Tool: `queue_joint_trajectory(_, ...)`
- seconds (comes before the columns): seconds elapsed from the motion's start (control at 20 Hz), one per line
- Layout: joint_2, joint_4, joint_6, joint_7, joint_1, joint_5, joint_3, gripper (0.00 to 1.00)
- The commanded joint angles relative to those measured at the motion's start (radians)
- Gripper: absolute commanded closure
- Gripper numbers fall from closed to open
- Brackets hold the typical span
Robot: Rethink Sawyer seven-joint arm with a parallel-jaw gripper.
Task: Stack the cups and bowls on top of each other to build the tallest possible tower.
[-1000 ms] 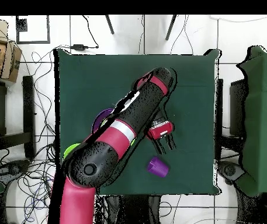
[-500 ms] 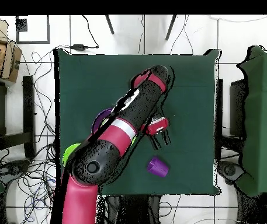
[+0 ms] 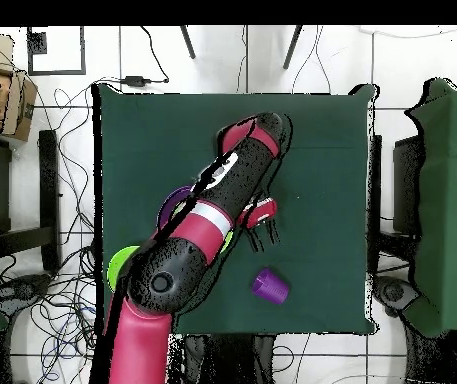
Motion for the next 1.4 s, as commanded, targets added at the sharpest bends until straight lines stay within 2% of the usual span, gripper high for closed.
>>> queue_joint_trajectory(0.05,-0.025,0.042,-0.082,0.501,0.043,0.14,0.011,0.0)
queue_joint_trajectory(0.15,-0.038,0.076,-0.114,0.554,0.056,0.152,-0.004,0.0)
queue_joint_trajectory(0.2,-0.03,0.094,-0.168,0.679,0.06,0.199,-0.016,0.0)
queue_joint_trajectory(0.25,-0.026,0.101,-0.189,0.723,0.063,0.216,-0.021,0.0)
queue_joint_trajectory(0.35,-0.023,0.105,-0.182,0.713,0.068,0.215,-0.03,0.0)
queue_joint_trajectory(0.5,-0.027,0.099,-0.16,0.638,0.071,0.179,-0.035,0.0)
queue_joint_trajectory(0.75,-0.019,0.089,-0.182,0.631,0.071,0.173,-0.024,0.0)
queue_joint_trajectory(0.8,-0.019,0.081,-0.196,0.571,0.07,0.152,-0.014,0.0)
queue_joint_trajectory(0.95,-0.032,0.001,-0.157,0.04,0.058,-0.048,0.014,0.0)
queue_joint_trajectory(1.05,-0.03,-0.047,-0.162,-0.2,0.049,-0.142,0.024,0.0)
queue_joint_trajectory(1.1,-0.031,-0.06,-0.158,-0.253,0.046,-0.166,0.03,0.0)
queue_joint_trajectory(1.2,-0.034,-0.067,-0.146,-0.293,0.046,-0.192,0.037,0.0)
queue_joint_trajectory(1.4,-0.036,-0.081,-0.132,-0.304,0.033,-0.205,0.033,0.0)
